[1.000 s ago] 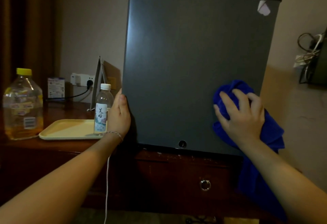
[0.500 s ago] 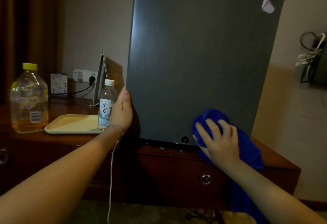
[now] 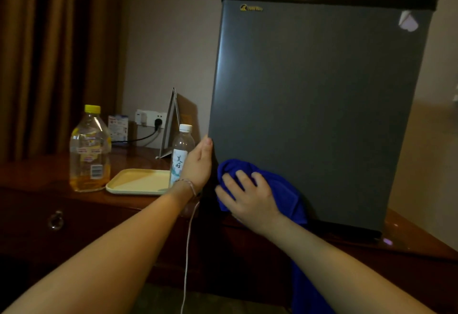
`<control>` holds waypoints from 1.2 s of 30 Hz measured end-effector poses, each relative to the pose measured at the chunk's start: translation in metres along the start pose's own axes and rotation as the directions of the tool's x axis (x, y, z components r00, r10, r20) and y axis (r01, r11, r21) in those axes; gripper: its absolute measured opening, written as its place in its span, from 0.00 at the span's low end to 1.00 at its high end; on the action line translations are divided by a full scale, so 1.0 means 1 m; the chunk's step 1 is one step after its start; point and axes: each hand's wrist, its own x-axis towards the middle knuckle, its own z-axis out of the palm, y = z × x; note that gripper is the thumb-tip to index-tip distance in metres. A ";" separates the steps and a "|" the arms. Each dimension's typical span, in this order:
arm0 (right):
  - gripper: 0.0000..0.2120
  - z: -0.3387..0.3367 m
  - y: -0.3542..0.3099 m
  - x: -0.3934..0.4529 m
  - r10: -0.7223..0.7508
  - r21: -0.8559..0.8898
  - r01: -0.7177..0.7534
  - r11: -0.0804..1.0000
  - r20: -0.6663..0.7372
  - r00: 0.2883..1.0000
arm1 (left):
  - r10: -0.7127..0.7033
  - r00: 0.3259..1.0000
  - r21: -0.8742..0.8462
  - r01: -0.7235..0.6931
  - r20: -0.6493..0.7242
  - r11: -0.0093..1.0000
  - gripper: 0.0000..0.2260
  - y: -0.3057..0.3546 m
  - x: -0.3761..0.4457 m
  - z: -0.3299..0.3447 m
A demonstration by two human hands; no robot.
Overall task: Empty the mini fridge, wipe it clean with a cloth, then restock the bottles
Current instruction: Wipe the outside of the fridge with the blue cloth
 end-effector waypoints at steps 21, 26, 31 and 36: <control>0.35 -0.016 0.133 0.112 -0.106 -0.183 0.127 0.975 0.120 0.987 | -0.150 0.988 -0.151 0.144 -0.026 0.978 0.21 -0.014 -0.019 0.015; 0.23 -0.011 0.154 0.137 0.073 -0.269 -0.062 0.961 0.030 0.997 | -0.125 0.988 -0.125 0.113 -0.096 0.986 0.21 -0.018 -0.017 0.021; 0.21 -0.013 0.142 0.130 0.113 -0.198 -0.121 0.973 -0.050 0.992 | -0.086 0.990 -0.096 0.075 -0.115 0.992 0.25 -0.019 -0.018 0.022; 0.24 -0.014 0.110 0.098 0.146 -0.130 -0.152 0.980 -0.055 0.988 | -0.074 0.986 -0.093 0.060 -0.147 0.994 0.23 -0.024 -0.017 0.024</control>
